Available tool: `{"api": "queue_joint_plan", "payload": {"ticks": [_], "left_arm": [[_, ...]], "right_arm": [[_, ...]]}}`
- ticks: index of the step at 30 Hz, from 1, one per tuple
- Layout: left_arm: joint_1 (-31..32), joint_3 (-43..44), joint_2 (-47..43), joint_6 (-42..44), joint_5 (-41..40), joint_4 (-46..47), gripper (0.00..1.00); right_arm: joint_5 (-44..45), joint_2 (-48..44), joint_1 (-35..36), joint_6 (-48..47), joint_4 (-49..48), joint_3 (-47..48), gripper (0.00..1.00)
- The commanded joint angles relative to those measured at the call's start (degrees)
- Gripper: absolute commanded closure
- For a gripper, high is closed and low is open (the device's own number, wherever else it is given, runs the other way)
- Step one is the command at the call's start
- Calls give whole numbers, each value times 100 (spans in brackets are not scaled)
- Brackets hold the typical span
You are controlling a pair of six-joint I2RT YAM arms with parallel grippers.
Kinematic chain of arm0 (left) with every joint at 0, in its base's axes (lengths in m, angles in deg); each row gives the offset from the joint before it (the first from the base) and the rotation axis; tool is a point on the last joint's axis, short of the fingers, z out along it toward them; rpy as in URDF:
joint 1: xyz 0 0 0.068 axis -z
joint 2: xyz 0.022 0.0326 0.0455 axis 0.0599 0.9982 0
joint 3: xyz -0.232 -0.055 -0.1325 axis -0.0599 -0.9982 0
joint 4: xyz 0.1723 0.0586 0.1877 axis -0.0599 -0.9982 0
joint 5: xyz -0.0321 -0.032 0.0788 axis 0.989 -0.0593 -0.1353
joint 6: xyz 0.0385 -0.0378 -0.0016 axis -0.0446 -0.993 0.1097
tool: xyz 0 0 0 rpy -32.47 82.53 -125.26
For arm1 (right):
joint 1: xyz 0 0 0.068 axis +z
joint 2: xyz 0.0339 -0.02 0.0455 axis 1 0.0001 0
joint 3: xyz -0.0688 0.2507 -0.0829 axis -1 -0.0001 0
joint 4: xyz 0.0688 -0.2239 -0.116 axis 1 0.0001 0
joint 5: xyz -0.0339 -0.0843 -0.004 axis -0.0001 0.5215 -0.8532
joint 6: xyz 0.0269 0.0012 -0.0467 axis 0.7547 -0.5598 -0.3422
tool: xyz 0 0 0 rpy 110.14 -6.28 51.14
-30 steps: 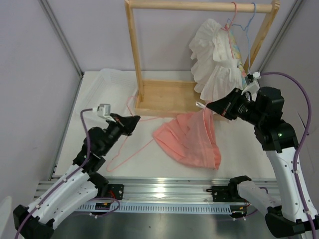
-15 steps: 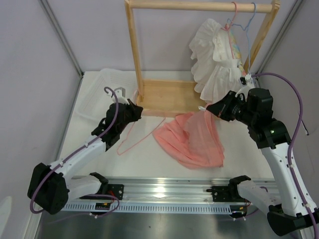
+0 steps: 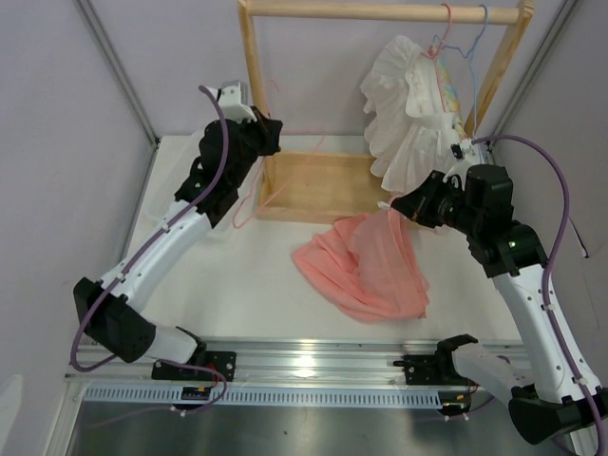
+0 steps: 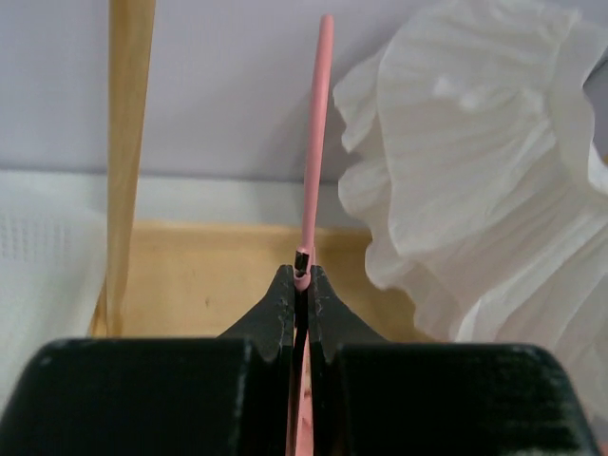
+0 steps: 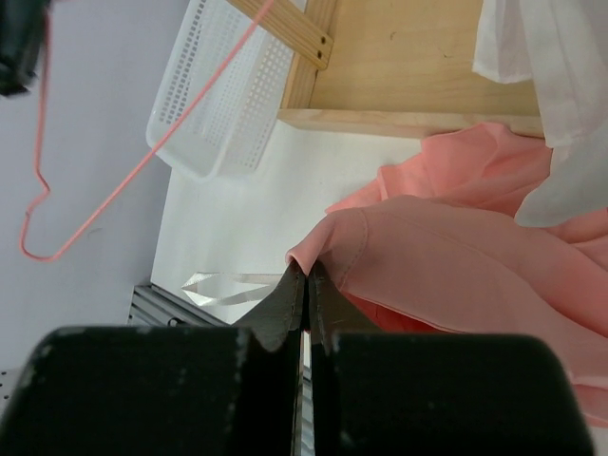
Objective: Place the skirt on the hanger
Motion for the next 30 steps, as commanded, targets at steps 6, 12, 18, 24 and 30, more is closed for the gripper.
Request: {"api": "queue_joint_plan", "payload": {"ticks": [6,12,18,24,30], "left_arm": [[16,1795,996,1202,-588,926,100],[51,2188,1338,1747,-633,1983,100],[104,2690,1741,2056,-536,2431,100],[113,3656,2383,2284,-738,2240,100],[43,6719,4097,2215,-948,517,100]], "right_arm": [[123,169,18,-178,-424,391,100],[220,283,27,-292,-494,399,100],[264,389,18,-371,-591,347,100],[247,538,-17,-468,-662,329,100],[212,600,-61,-520,-706,285,100]]}}
